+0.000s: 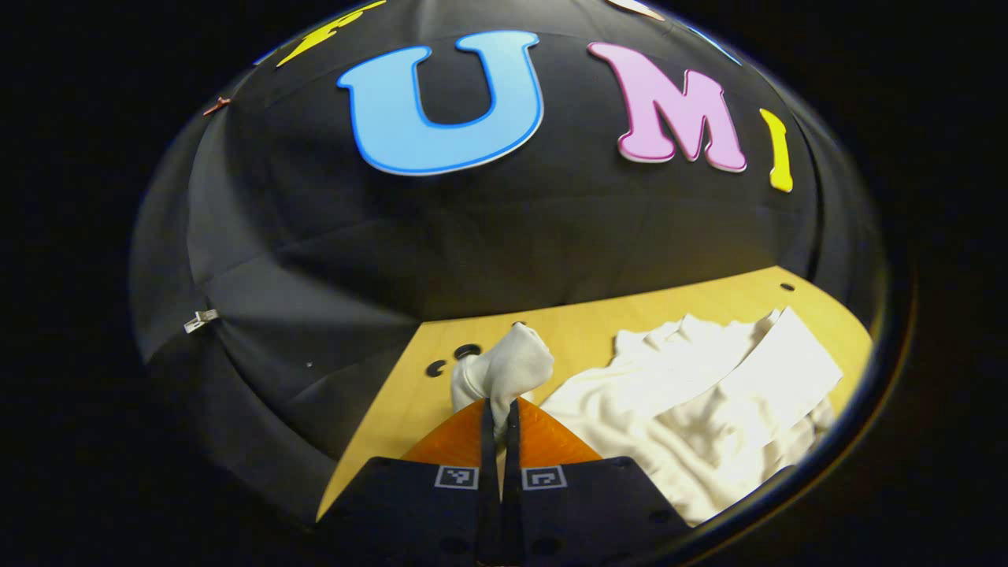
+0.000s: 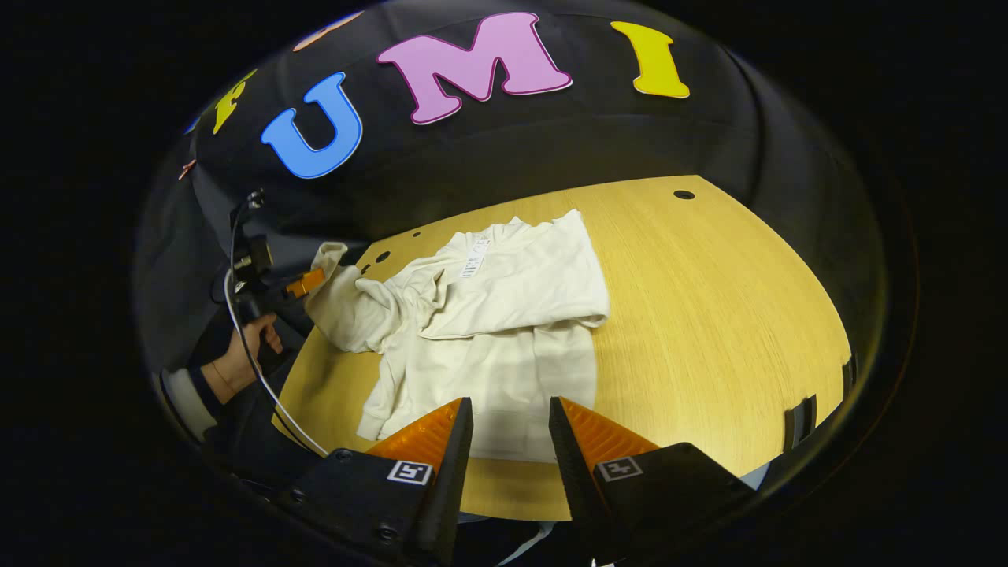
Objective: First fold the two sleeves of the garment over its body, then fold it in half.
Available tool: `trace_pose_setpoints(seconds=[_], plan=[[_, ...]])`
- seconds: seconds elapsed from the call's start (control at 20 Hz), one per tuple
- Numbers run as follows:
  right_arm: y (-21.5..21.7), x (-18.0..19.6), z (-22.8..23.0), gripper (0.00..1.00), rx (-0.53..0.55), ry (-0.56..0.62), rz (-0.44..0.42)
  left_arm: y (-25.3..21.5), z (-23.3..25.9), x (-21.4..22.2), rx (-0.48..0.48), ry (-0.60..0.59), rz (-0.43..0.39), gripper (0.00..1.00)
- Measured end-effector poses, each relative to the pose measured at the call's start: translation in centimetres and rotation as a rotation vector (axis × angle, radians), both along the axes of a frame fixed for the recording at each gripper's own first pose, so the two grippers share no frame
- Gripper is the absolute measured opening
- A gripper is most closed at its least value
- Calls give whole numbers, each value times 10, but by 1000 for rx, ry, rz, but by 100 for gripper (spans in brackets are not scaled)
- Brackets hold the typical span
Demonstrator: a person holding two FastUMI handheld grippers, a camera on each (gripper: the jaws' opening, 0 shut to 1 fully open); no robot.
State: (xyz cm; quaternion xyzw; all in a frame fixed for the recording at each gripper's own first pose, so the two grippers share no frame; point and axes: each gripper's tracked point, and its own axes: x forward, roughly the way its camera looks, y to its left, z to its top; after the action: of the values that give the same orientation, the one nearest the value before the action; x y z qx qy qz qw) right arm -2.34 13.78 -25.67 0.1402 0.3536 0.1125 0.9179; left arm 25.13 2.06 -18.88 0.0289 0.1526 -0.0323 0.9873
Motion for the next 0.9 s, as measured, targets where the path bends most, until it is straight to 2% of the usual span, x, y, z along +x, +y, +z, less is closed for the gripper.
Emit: trace_pose_setpoints(seconds=[0.2,0.3,0.35,0.5,0.9], plan=[[-19,-7,-19,61,-2,30,9,-85,24,-15,-55,-23,-61,6],[-27,-10,-29,61,-1,45,10,-128,27,-22,-65,-18,-102,2],[-32,-10,-32,61,0,53,10,-147,22,-25,-69,-7,-121,6],[-45,-11,-42,61,3,72,9,-207,13,-24,-67,28,-173,6],[-73,-3,-53,60,11,99,-15,-275,-51,-27,11,138,-260,5]])
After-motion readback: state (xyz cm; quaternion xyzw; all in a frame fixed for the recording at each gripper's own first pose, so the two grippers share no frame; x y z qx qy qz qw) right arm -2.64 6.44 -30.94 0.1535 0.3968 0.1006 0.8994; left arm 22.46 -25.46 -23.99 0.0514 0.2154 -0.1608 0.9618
